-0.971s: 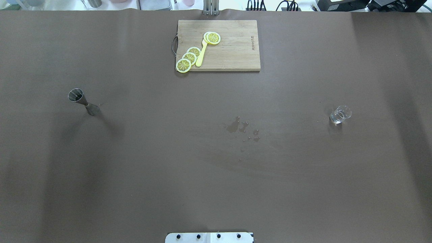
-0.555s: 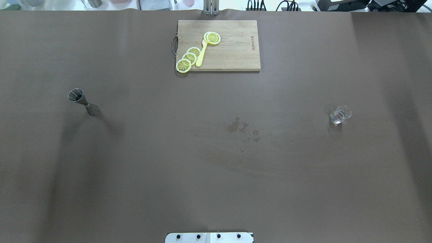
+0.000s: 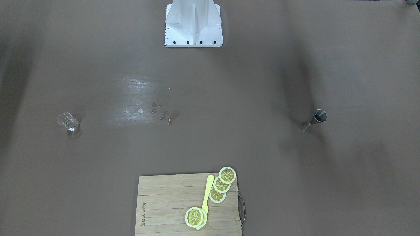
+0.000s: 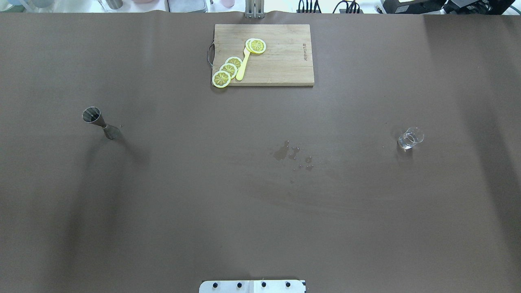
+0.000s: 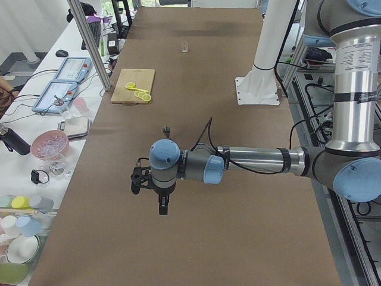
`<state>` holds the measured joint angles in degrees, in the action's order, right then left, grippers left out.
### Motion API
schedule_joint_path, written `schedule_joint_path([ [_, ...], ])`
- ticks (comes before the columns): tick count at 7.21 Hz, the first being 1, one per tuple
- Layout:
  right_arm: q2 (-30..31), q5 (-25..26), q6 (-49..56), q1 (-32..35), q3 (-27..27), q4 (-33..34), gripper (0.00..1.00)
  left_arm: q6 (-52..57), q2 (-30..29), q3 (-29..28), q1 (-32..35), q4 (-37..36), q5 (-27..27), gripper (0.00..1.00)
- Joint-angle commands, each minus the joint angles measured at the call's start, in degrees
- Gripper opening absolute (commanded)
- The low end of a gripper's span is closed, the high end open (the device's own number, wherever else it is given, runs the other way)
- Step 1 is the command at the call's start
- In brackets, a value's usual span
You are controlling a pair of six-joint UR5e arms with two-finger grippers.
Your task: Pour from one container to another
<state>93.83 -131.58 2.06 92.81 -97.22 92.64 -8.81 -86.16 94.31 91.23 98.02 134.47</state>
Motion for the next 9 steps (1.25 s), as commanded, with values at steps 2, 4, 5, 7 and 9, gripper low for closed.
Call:
schedule_joint_path([
  [2,0.0,0.0,0.0,0.0,-0.2,0.0,1.00,-0.3,-1.5,-0.9,0.0,-0.1,-0.9,0.99],
  [4,0.0,0.0,0.0,0.1,-0.2,0.0,1.00,-0.2,-0.9,-0.4,0.0,0.0,-0.9,0.99],
  [5,0.0,0.0,0.0,0.0,-0.4,0.0,1.00,-0.3,-0.9,-0.4,-0.1,0.1,-0.9,0.99],
  [7,-0.1,0.0,-0.6,0.0,-0.9,0.0,1.00,-0.3,-1.0,0.1,-0.1,-0.4,-0.7,0.99],
  [9,-0.1,0.1,-0.7,0.1,-1.7,0.0,1.00,-0.3,-0.9,-0.3,-0.1,-0.4,-0.5,0.99],
])
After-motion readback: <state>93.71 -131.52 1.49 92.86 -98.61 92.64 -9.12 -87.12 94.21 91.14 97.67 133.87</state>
